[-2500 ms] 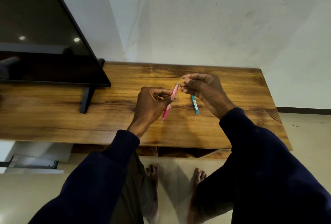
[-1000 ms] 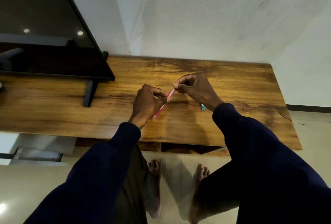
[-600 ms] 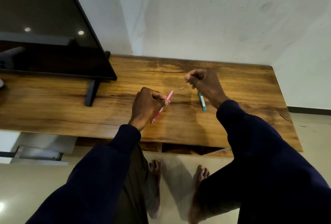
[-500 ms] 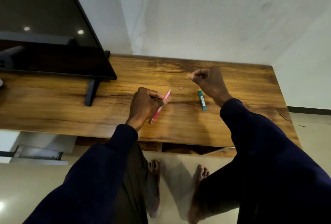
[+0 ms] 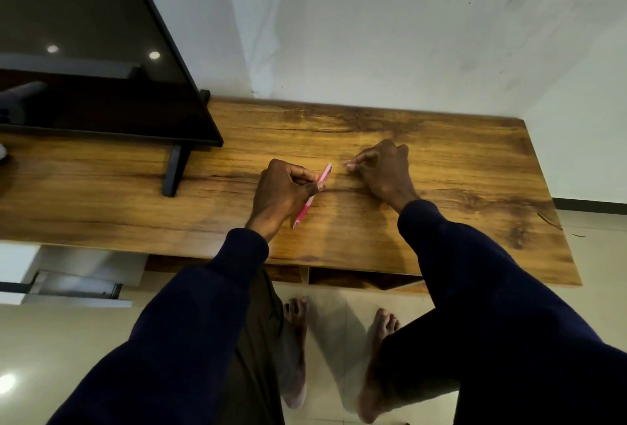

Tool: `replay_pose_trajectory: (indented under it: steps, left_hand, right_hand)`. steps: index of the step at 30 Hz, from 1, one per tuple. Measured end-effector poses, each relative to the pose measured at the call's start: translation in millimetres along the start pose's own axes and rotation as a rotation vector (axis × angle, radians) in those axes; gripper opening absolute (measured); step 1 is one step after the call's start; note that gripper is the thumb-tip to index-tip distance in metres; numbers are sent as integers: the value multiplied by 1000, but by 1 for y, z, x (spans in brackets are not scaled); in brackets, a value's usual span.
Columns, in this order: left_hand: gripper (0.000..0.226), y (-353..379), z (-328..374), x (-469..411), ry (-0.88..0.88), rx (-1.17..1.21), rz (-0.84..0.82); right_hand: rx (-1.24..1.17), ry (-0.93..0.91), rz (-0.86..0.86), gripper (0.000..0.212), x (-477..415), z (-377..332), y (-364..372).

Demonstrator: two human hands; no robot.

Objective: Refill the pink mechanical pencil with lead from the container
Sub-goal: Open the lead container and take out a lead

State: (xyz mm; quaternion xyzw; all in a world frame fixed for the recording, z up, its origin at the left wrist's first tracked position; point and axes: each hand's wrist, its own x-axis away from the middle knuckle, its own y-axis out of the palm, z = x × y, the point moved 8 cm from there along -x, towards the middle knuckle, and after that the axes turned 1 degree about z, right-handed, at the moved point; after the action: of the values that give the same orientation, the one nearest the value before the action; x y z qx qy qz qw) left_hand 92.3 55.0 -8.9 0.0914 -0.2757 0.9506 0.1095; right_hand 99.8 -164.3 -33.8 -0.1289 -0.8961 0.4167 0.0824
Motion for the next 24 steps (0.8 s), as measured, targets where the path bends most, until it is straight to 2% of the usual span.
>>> replay_pose_trajectory:
  steps: [4, 9, 14, 20, 24]
  left_hand:
    - [29, 1, -1, -2, -1, -10, 5]
    - [28, 4, -3, -4, 8, -39, 17]
    - [26, 6, -2, -3, 33, -78, 28]
    - [27, 11, -1, -5, 42, -178, 25]
    - [24, 13, 1, -8, 54, -239, 50]
  right_hand:
    - [-25, 13, 25, 16, -2, 0, -2]
    - [-115, -24, 52, 11, 3, -6, -12]
    - [-188, 28, 97, 9, 5, 5, -27]
    - [-125, 103, 128, 6, 17, 19, -42]
    - [23, 167, 164, 25, 29, 30, -44]
